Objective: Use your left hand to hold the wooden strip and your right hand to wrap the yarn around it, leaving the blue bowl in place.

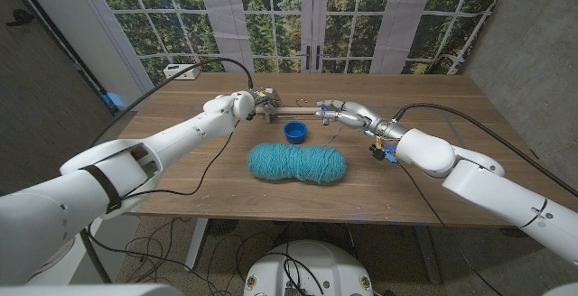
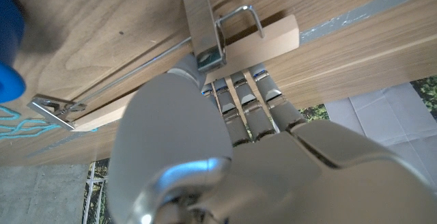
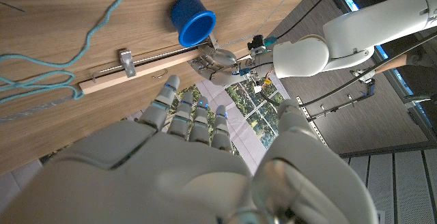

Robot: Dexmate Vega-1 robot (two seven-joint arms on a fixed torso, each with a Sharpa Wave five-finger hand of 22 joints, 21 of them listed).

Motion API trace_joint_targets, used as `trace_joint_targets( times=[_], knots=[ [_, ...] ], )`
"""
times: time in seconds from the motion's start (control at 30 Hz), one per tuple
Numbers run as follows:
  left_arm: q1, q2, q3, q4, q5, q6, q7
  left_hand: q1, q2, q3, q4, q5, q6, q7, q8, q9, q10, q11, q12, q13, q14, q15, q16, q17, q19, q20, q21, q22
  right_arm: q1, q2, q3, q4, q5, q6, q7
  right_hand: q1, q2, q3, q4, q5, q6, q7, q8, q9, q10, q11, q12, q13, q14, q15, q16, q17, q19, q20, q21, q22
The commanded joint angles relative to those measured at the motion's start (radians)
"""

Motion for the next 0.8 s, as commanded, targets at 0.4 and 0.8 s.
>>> trace_joint_targets(
  times=[0.4, 0.8],
  knots=[
    [0.054, -0.001, -0.046, 0.062, -0.089, -0.131, 0.16, 0.251, 0.021, -0.029, 0.001, -0.034, 0.309, 0.09, 0.048, 0.008, 0.213, 0.048, 0.067, 0.081, 0.268, -0.125, 0.175, 0.17, 0.283, -0.18, 0.198, 0.028, 0.002, 0.001, -0.005, -0.02, -0.002, -0.029, -0.017, -0.013, 0.0, -0.006, 0.005, 0.0, 0.009, 0.003, -0.004, 0.005, 0.011, 0.002, -0.005, 0.002, 0.006, 0.0, 0.002, 0.002, 0.006, 0.003, 0.004, 0.005],
    [0.173, 0.068, -0.146, -0.159, -0.08, 0.021, 0.344, 0.298, -0.001, -0.034, 0.001, -0.033, 0.369, 0.125, 0.053, 0.011, 0.247, 0.069, 0.083, 0.123, 0.284, -0.104, 0.21, 0.238, 0.315, -0.192, 0.249, 0.026, -0.001, 0.002, -0.005, -0.032, -0.007, -0.04, -0.029, -0.012, 0.0, -0.007, 0.004, 0.0, 0.01, 0.003, -0.004, 0.005, 0.012, 0.003, -0.005, 0.002, 0.008, 0.001, 0.002, 0.002, 0.007, 0.004, 0.005, 0.005]
  ],
)
